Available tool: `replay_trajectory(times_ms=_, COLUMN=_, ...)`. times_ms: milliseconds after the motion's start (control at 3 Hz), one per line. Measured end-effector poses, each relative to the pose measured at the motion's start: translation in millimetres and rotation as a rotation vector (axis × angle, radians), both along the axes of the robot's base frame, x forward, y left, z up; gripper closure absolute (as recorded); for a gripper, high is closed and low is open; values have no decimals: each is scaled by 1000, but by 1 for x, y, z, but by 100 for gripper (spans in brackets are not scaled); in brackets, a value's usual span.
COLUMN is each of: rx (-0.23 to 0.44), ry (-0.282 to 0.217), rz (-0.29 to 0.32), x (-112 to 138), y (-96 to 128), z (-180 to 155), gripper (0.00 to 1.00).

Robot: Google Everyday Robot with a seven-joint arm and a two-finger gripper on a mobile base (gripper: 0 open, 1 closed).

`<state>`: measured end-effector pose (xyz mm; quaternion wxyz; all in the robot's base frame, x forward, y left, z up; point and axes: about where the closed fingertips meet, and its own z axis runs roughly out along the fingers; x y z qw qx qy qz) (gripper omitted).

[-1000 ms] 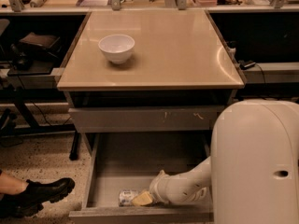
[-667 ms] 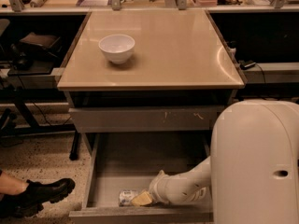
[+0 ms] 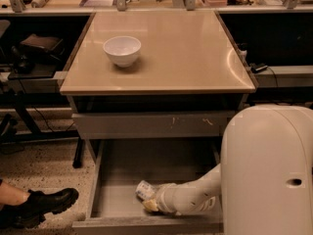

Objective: Pick blue plastic bottle from middle drawer and place on counter

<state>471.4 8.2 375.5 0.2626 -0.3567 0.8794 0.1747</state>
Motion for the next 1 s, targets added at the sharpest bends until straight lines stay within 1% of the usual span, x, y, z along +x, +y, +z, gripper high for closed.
replay_trajectory(times_ms=667, rx=0, ry=0, rz=0, x=0, y=0, z=0, gripper=89)
replay_trajectory(times_ms=1000, rx=9, ry=1, rz=-1, x=5, y=-5, z=5, gripper=100)
